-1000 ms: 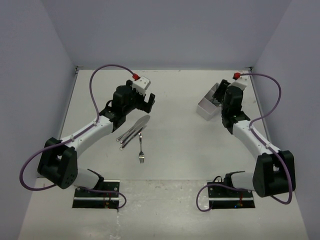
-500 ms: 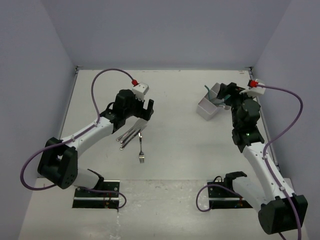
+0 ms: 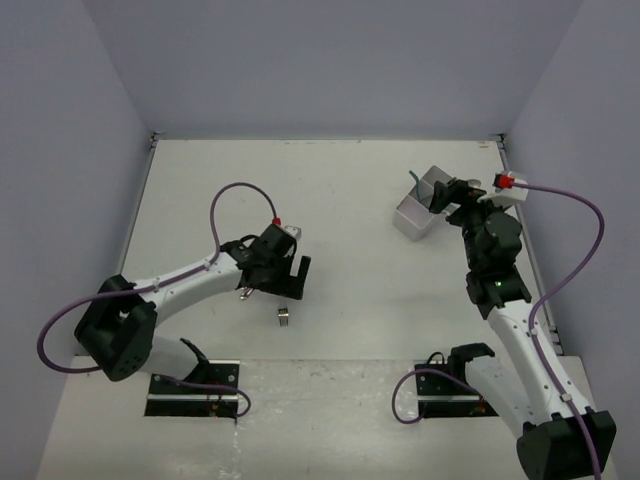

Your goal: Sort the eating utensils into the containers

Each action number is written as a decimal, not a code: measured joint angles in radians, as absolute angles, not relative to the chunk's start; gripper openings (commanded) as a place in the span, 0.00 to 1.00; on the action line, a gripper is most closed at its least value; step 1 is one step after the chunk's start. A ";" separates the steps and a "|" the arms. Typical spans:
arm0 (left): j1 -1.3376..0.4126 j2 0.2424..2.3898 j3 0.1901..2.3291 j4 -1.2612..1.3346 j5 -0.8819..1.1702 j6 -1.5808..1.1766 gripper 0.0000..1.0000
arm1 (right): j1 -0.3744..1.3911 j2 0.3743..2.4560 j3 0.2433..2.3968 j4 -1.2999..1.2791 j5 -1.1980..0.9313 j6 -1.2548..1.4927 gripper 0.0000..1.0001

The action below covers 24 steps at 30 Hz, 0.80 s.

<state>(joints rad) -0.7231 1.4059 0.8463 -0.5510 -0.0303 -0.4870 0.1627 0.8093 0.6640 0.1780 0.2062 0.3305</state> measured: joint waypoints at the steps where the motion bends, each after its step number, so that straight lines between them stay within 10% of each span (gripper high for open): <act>1: -0.722 1.398 0.830 -0.571 -0.031 -0.516 0.98 | 0.163 0.809 0.663 0.177 0.198 0.333 0.94; 14: -0.736 1.440 0.743 -0.612 -0.041 -0.654 0.75 | 0.163 0.801 0.648 0.171 0.160 0.353 0.94; 17: -0.736 1.460 0.756 -0.607 -0.051 -0.658 0.56 | 0.163 0.792 0.645 0.166 0.160 0.356 0.94; 18: -0.736 1.471 0.764 -0.600 -0.052 -0.660 0.17 | 0.163 0.788 0.645 0.164 0.160 0.356 0.94; 19: -0.736 1.490 0.775 -0.583 -0.052 -0.657 0.02 | 0.163 0.782 0.643 0.163 0.161 0.356 0.94; 24: -0.744 1.524 0.808 -0.555 -0.056 -0.648 0.00 | 0.163 0.759 0.639 0.154 0.163 0.356 0.94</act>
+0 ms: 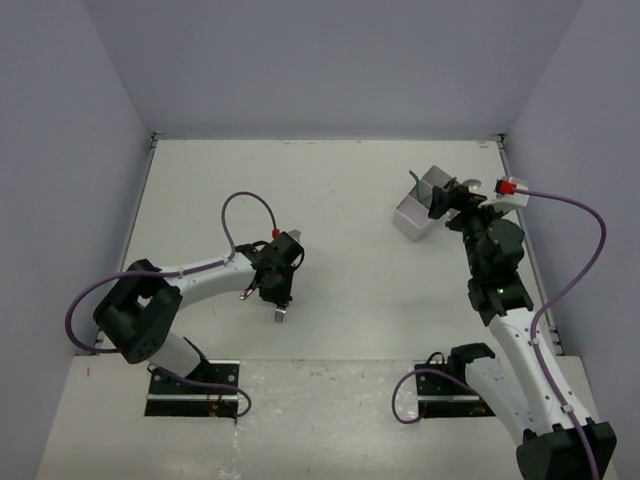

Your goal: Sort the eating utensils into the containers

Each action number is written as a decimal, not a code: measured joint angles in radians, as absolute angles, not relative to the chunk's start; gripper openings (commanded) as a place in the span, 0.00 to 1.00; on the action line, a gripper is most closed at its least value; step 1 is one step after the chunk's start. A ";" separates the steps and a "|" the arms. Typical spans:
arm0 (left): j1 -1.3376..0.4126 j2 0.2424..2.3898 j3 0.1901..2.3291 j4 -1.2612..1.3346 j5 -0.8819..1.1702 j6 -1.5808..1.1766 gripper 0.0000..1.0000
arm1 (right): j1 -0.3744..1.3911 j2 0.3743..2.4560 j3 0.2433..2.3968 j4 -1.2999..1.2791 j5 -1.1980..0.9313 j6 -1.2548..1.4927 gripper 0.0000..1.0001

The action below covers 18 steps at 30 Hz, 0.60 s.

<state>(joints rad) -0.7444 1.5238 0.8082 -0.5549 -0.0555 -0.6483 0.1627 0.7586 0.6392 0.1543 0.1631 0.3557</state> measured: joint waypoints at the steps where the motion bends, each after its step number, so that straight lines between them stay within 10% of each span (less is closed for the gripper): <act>1: -0.747 1.524 0.808 -0.553 -0.057 -0.644 0.00 | 0.163 0.755 0.639 0.152 0.163 0.356 0.94; 18: -0.748 1.337 0.848 -0.149 0.077 -0.526 0.00 | 0.162 0.678 0.596 0.130 -0.108 0.347 0.94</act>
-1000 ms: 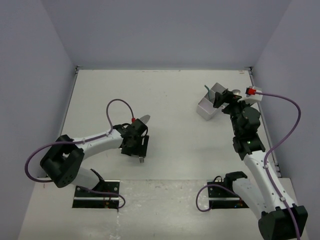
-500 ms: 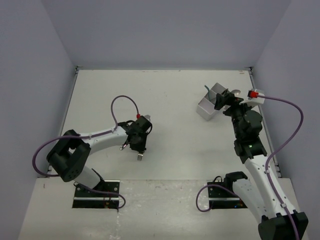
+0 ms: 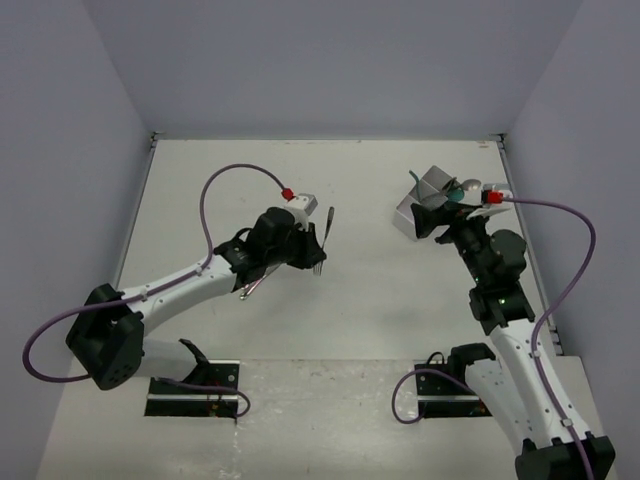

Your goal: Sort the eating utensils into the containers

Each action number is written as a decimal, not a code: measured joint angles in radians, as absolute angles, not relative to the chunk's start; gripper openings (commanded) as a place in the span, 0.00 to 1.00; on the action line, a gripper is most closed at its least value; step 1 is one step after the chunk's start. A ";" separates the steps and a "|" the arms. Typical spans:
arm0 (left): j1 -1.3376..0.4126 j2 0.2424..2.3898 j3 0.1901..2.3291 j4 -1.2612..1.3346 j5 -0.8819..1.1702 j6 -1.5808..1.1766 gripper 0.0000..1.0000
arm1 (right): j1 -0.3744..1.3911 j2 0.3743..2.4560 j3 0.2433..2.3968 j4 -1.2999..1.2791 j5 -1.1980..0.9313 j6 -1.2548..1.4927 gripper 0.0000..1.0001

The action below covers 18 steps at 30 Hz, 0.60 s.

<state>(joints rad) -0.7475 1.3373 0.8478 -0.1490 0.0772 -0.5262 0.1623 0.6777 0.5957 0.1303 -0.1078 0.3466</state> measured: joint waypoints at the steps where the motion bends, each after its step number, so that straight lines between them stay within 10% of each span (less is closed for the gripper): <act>1: -0.748 1.337 0.848 -0.090 0.099 -0.526 0.00 | 0.162 0.679 0.589 0.136 -0.160 0.347 0.94; 18: -0.748 1.382 0.848 0.550 0.396 -0.576 0.00 | 0.312 0.963 0.583 0.398 -0.582 0.498 0.87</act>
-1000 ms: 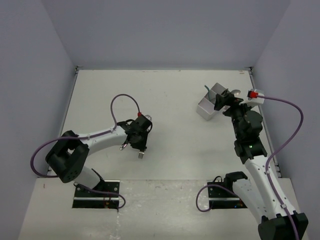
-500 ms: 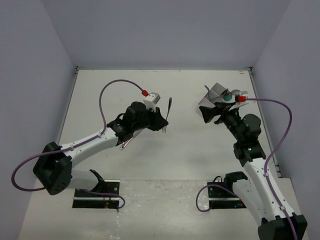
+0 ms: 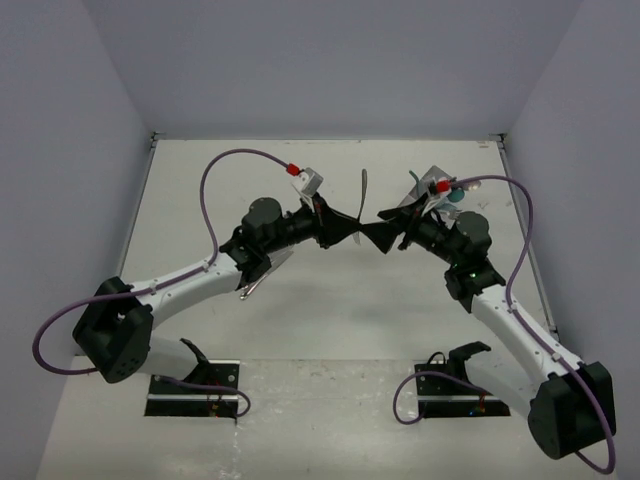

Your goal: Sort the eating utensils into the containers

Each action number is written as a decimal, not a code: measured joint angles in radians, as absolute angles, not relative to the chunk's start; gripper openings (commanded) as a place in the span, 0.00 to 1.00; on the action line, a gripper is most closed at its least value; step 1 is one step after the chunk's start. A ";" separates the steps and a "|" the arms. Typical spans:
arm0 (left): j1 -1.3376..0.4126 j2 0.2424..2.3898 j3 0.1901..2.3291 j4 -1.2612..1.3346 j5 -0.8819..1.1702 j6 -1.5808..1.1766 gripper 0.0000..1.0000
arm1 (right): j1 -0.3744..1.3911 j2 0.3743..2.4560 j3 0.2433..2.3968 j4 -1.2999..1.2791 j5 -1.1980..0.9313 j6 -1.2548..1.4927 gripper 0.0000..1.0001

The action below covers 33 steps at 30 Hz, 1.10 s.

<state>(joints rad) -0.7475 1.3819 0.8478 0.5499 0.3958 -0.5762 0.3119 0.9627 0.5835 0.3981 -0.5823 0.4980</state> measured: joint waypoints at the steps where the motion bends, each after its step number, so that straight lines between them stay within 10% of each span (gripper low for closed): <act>1: -0.747 1.384 0.848 0.555 0.399 -0.582 0.00 | 0.323 0.976 0.591 0.413 -0.584 0.504 0.86; 15: -0.749 1.385 0.849 0.584 0.434 -0.583 0.00 | 0.353 1.065 0.646 0.595 -0.524 0.625 0.44; 21: -0.749 1.409 0.894 0.561 0.424 -0.570 0.00 | 0.362 1.115 0.720 0.583 -0.526 0.626 0.00; 24: -0.749 1.426 0.923 0.556 0.419 -0.556 0.34 | 0.364 1.119 0.744 0.539 -0.523 0.595 0.00; 25: -0.749 1.428 0.932 0.553 0.419 -0.546 0.84 | 0.364 1.119 0.749 0.524 -0.520 0.583 0.00; 26: -0.749 1.428 0.942 0.546 0.418 -0.533 1.00 | 0.364 1.119 0.755 0.505 -0.512 0.567 0.00; 33: -0.749 1.409 0.997 0.402 0.330 -0.453 1.00 | 0.357 1.128 0.974 0.099 -0.259 0.250 0.00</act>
<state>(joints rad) -0.7494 1.4090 0.9966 0.4015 0.3302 -0.4526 0.3569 1.1282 0.9745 0.0994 -0.2592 0.2504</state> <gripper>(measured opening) 0.997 0.010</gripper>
